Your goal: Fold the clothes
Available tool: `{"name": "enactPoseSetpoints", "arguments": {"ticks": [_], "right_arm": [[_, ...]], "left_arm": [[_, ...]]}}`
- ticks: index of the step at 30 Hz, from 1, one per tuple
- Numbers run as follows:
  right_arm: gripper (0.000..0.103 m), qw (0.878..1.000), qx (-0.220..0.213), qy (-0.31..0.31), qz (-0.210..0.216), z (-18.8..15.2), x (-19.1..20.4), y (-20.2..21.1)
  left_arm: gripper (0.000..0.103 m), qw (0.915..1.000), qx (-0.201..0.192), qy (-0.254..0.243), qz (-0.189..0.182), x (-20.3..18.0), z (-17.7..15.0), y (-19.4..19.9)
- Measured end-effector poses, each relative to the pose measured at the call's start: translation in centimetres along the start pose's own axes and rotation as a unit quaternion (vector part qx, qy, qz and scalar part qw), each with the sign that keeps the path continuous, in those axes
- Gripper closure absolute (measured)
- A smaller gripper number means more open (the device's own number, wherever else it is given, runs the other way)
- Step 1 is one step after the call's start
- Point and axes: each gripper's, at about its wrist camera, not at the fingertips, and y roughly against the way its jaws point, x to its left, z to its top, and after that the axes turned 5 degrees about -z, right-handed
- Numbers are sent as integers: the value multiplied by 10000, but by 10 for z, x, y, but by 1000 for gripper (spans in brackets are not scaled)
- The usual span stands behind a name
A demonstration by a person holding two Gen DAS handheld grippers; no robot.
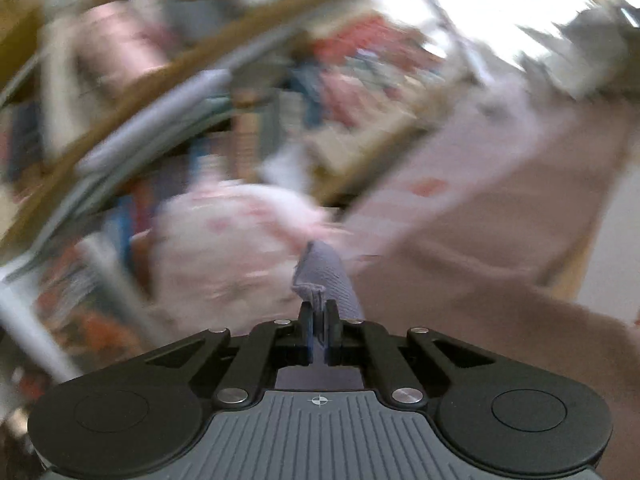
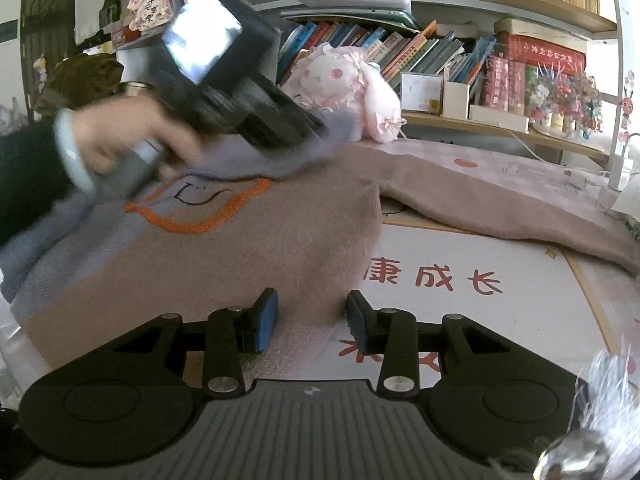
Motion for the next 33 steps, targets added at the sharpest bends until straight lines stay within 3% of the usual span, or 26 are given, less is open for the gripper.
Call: {"name": "enactPoseSetpoints", "arguments": {"ticks": [5, 8, 11, 17, 23, 27, 28, 29, 31, 33], "right_arm": [[67, 10000, 1, 8, -14, 0, 1, 0], [67, 10000, 2, 12, -22, 0, 1, 0], [67, 10000, 15, 20, -39, 1, 2, -1], [67, 9999, 23, 25, -128, 1, 5, -2], [66, 9997, 7, 24, -244, 0, 9, -2], [66, 9996, 6, 14, -279, 0, 9, -1], [66, 9996, 5, 10, -287, 0, 10, -1], [66, 9996, -1, 3, -296, 0, 10, -1], [67, 9995, -16, 5, -314, -1, 11, -1], [67, 9994, -27, 17, -331, -1, 12, -1]], "left_arm": [[99, 9915, 129, 1056, 753, 115, -48, 45], [99, 9764, 384, 1610, 1387, 178, -91, 69], [99, 9559, 641, 2038, 2014, 230, -134, 94], [99, 9256, 979, 2288, 2850, 278, -183, 112], [96, 9097, 1316, 2282, 3211, 298, -215, 107], [81, 9067, 1486, 2521, 3036, 305, -231, 103], [69, 9071, 1504, 2555, 2989, 303, -232, 104], [57, 9117, 1426, 2502, 2930, 296, -230, 108], [45, 9238, 1220, 2420, 2706, 274, -226, 119], [40, 9372, 971, 2376, 2361, 246, -219, 133]]}}
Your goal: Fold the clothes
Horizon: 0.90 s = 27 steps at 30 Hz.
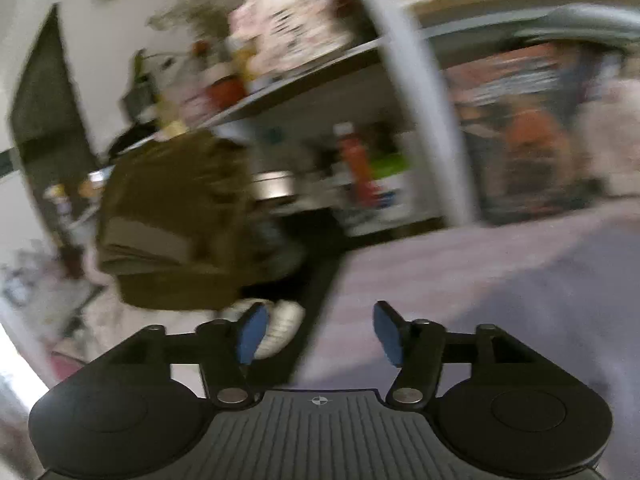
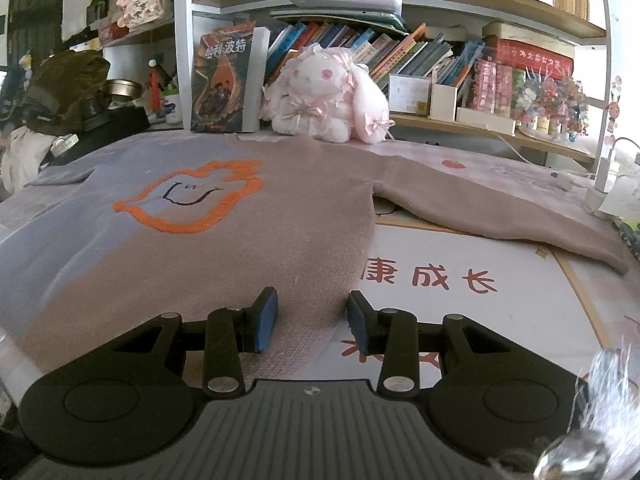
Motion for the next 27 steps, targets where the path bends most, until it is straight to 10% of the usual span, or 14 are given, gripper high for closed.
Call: {"name": "enactPoseSetpoints", "arguments": {"ticks": [6, 12, 22, 27], "right_arm": [[66, 10000, -23, 75, -9, 1, 0, 1], [55, 9990, -129, 206, -380, -3, -7, 10], [73, 9999, 9, -111, -28, -7, -8, 16], [95, 10000, -21, -4, -33, -6, -2, 14]], "left_arm": [[37, 9793, 36, 379, -1988, -59, -47, 78], [22, 9474, 394, 718, -3093, -83, -85, 120], [28, 9488, 591, 1333, -2803, -63, -102, 115], [74, 9441, 517, 1228, -3015, -74, -104, 109]]}}
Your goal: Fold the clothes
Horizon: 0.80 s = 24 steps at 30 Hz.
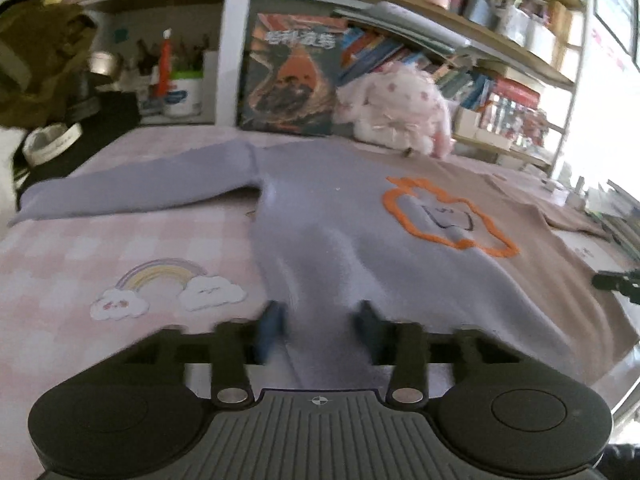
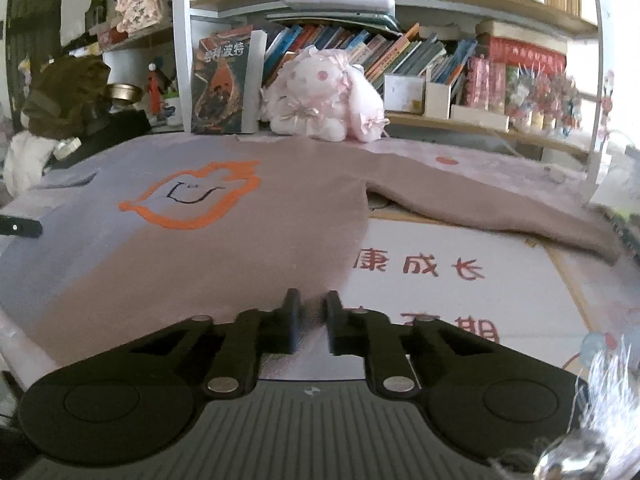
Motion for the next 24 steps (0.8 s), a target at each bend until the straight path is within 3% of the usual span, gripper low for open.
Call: {"name": "enactPoseSetpoints", "arguments": {"ticks": [2, 3, 8, 15, 24], "right_arm": [[98, 9999, -43, 82, -135, 0, 0, -1], [98, 9997, -66, 119, -213, 1, -1, -1], [99, 9983, -102, 73, -573, -2, -13, 2], [99, 9997, -9, -100, -241, -4, -16, 5], [99, 9998, -37, -123, -119, -5, -11, 7]], "left_arm": [[89, 9999, 8, -6, -120, -4, 2, -6], [90, 9998, 9, -5, -189, -8, 2, -9], [91, 9989, -11, -445, -170, -34, 2, -22], [91, 9993, -40, -341, -150, -25, 1, -17], [92, 9995, -76, -304, -49, -23, -2, -13]]}}
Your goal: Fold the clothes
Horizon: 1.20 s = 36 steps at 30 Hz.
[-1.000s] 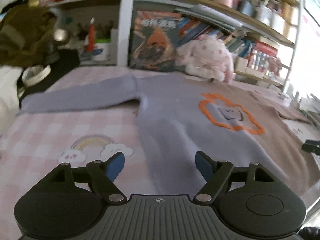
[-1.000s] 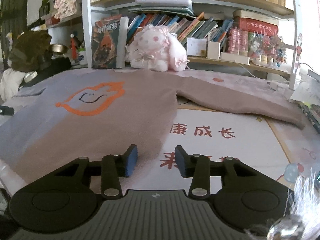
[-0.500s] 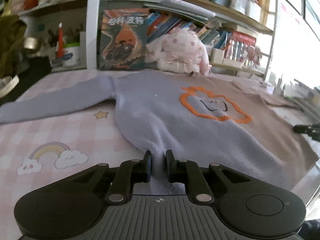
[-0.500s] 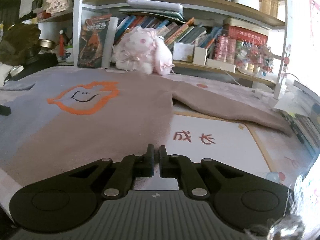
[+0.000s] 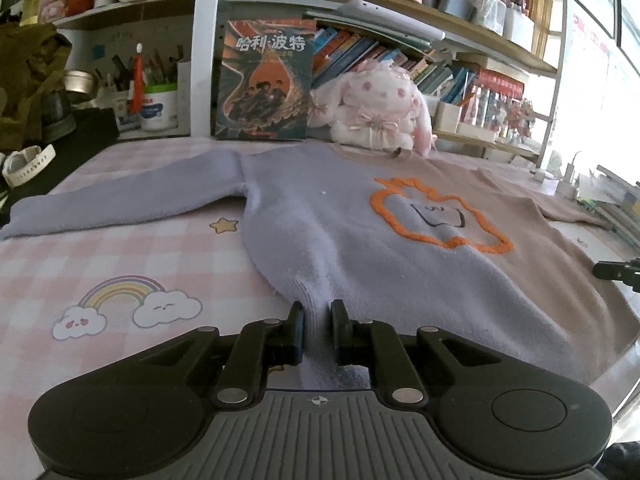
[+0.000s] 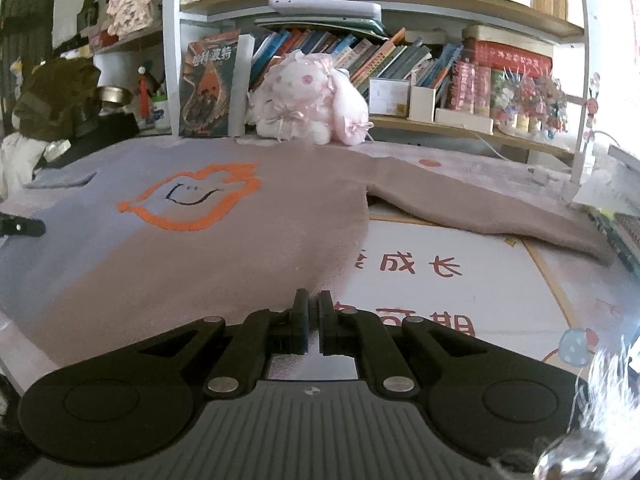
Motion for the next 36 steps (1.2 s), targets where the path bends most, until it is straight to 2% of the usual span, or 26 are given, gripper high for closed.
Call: {"name": "enactPoseSetpoints", "arguments": {"ticks": [10, 20, 27, 30, 33, 34, 36], "right_arm": [[99, 9996, -31, -123, -245, -1, -12, -1], [99, 9992, -58, 106, -373, -2, 0, -2], [98, 9993, -101, 22, -351, -4, -2, -2], [98, 9993, -130, 22, -356, -6, -1, -1], [96, 9993, -150, -40, -326, -6, -4, -2], [95, 9992, -167, -42, -348, -7, -3, -1], [90, 9990, -200, -45, -391, -8, -2, 1]], "left_arm": [[92, 9998, -20, -9, -175, -8, 1, -7], [92, 9998, -86, 55, -153, -5, -2, -5], [92, 9998, -135, 74, -104, -8, -6, -1], [92, 9993, -225, 258, -139, -5, -10, 1], [90, 9986, -304, 387, -172, -2, -12, 1], [85, 9985, -330, 414, -123, -2, -13, 2], [84, 9987, -362, 368, -25, -4, -14, 4]]}}
